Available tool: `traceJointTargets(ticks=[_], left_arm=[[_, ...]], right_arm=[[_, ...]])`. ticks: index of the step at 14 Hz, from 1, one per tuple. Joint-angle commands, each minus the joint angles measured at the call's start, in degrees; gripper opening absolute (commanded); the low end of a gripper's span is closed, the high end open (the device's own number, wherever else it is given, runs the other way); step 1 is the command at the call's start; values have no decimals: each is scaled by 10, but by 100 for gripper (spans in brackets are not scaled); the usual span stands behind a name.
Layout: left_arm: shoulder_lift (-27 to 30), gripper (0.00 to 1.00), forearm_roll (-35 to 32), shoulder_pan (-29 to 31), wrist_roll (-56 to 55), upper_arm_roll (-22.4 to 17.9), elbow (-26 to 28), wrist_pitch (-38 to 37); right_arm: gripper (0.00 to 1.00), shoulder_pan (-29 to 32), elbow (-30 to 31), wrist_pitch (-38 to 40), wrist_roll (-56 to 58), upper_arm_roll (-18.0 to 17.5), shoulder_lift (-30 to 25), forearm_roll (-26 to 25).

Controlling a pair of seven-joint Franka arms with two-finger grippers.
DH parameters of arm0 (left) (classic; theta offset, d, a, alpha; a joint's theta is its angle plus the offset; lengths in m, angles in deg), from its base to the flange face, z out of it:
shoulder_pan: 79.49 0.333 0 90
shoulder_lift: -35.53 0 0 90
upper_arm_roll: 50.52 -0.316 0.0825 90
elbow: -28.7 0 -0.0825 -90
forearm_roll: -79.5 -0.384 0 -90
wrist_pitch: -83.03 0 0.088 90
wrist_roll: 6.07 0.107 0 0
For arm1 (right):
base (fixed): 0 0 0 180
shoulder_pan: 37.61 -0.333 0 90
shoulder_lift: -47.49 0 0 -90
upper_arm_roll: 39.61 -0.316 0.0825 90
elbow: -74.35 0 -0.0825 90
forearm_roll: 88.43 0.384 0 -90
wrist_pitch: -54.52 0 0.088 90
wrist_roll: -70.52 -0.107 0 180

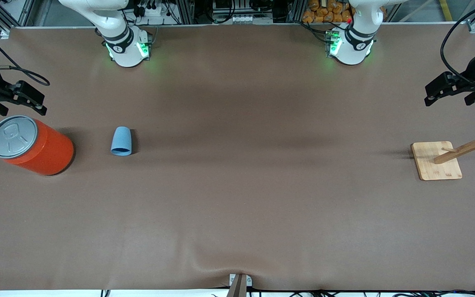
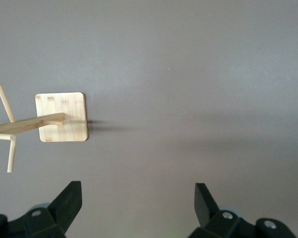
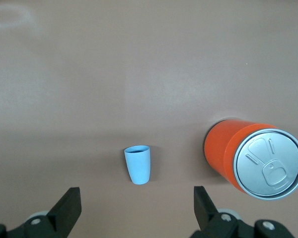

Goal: Flip cup
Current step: 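Reach the right gripper down to the light blue cup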

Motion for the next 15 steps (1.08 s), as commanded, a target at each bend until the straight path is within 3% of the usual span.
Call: traceJointTargets(ticks=[1, 9, 12, 15], left_arm=[[6, 100, -10, 4, 9, 3, -5, -13], [2, 100, -4, 8, 7, 0, -15, -13], [2, 100, -4, 7, 1, 1, -13, -13], [0, 100, -4, 7, 2, 0, -12, -13]], right_arm=[[100, 11, -15, 9, 7, -9, 6, -2], [100, 7, -12, 17, 13, -9, 19, -1], [100, 5, -2, 62, 12, -11, 38, 5], [100, 12, 74, 10, 5, -9, 48, 38]])
